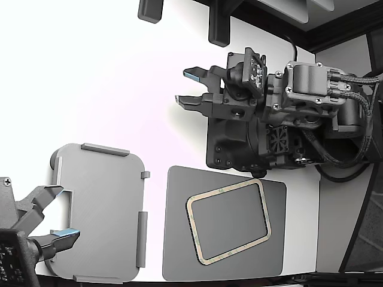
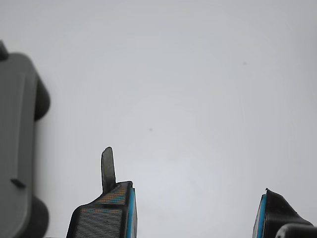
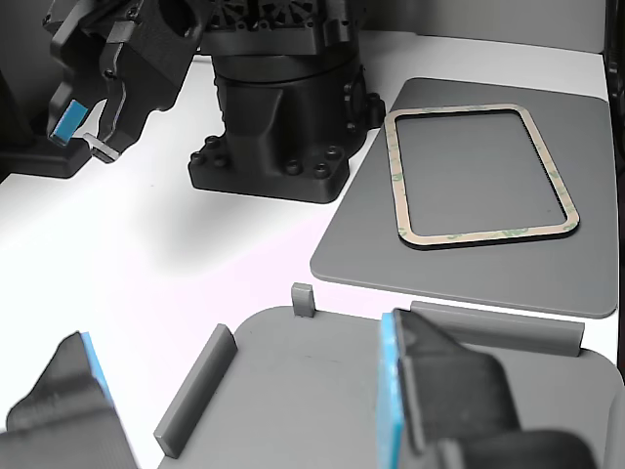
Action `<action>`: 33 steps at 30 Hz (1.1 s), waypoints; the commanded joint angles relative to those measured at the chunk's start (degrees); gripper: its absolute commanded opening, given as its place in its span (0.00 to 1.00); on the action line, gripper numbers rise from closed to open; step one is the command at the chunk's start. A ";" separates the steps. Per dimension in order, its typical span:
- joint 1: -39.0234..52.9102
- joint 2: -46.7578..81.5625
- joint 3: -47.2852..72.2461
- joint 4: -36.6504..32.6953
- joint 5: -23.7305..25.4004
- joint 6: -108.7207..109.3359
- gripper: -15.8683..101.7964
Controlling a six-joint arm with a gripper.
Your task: Move top rectangular frame to the holder.
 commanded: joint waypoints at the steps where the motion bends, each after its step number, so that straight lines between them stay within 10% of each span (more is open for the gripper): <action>1: -0.53 1.32 -1.32 -0.18 -0.09 -0.09 0.98; 33: 2.29 -9.84 -17.05 0.62 -5.27 -10.46 0.98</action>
